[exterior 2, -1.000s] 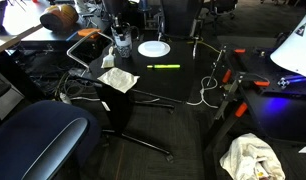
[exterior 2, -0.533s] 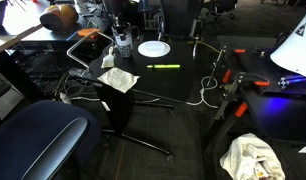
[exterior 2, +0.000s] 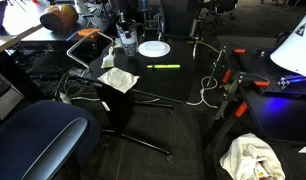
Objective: Pick the mug and move it to the bottom left of the table
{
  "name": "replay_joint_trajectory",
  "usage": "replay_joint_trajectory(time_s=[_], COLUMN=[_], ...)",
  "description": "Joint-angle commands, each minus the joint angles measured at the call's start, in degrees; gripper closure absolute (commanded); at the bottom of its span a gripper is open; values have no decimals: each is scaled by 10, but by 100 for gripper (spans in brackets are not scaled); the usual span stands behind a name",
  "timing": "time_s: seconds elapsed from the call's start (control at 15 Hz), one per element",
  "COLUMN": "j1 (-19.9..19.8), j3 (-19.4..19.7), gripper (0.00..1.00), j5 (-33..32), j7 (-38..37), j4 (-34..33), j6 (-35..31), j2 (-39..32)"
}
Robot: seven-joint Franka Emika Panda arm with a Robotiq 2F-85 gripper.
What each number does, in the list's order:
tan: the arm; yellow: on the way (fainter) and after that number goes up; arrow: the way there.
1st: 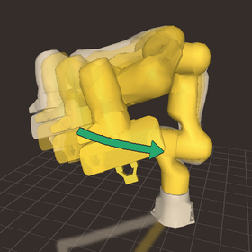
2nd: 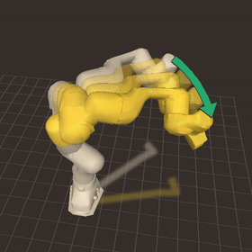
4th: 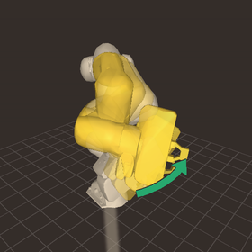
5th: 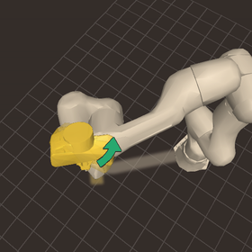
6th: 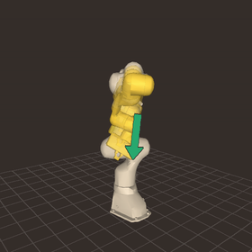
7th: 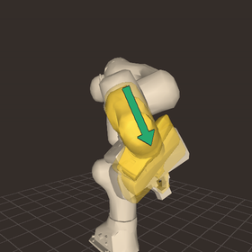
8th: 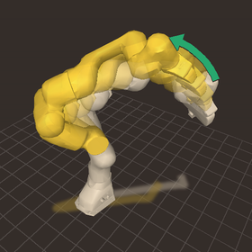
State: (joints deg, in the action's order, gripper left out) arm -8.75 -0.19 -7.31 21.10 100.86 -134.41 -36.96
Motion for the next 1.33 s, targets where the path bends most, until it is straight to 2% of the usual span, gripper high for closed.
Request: replay_joint_trajectory(time_s=[0.0, 0.33, 0.67, 1.27], j1=[0, 16, 35, 70], j3=[-16, -46, -76, -82], gripper=[97, 97, 97, 97], j5=[11, 21, 60, 106], j7=[11, 14, 23, 21], j4=[103, 216, 300, 356], j6=[-15, -47, -39, -31], j2=[89, 169, 235, 263])
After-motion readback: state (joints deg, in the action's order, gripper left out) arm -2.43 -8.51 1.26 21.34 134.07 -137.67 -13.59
